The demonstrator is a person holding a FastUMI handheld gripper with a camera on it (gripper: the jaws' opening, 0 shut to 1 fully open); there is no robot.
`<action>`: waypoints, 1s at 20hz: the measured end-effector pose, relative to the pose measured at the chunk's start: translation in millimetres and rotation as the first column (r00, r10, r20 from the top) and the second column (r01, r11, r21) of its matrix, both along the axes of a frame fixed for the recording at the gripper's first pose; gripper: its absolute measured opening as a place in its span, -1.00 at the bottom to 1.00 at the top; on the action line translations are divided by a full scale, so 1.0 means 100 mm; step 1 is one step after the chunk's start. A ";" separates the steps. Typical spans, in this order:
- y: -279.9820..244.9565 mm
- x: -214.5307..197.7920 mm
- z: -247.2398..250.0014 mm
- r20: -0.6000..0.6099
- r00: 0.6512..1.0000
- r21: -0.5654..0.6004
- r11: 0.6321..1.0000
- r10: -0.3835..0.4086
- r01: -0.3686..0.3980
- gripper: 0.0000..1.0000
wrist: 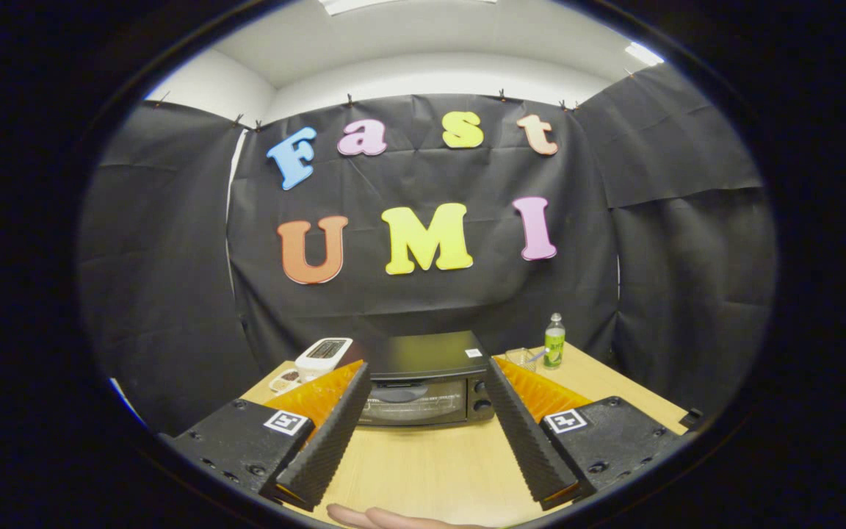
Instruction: Open the toaster oven, put the food inside, and close the toaster oven door.
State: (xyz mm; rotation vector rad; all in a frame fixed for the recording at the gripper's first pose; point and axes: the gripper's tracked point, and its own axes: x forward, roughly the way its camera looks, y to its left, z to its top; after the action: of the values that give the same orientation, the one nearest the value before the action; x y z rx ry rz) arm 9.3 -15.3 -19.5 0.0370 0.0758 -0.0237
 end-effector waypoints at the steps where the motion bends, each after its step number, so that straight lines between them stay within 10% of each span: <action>1: 0.01 0.01 0.01 0.003 1.000 -0.001 1.000 0.003 -0.003 1.00; 20: 0.23 1.77 -1.05 -0.187 0.982 -0.107 0.994 -0.041 0.021 1.00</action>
State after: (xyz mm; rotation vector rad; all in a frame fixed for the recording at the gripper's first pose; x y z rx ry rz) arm 186.4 7.9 -124.4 -0.0695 0.2640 -0.0624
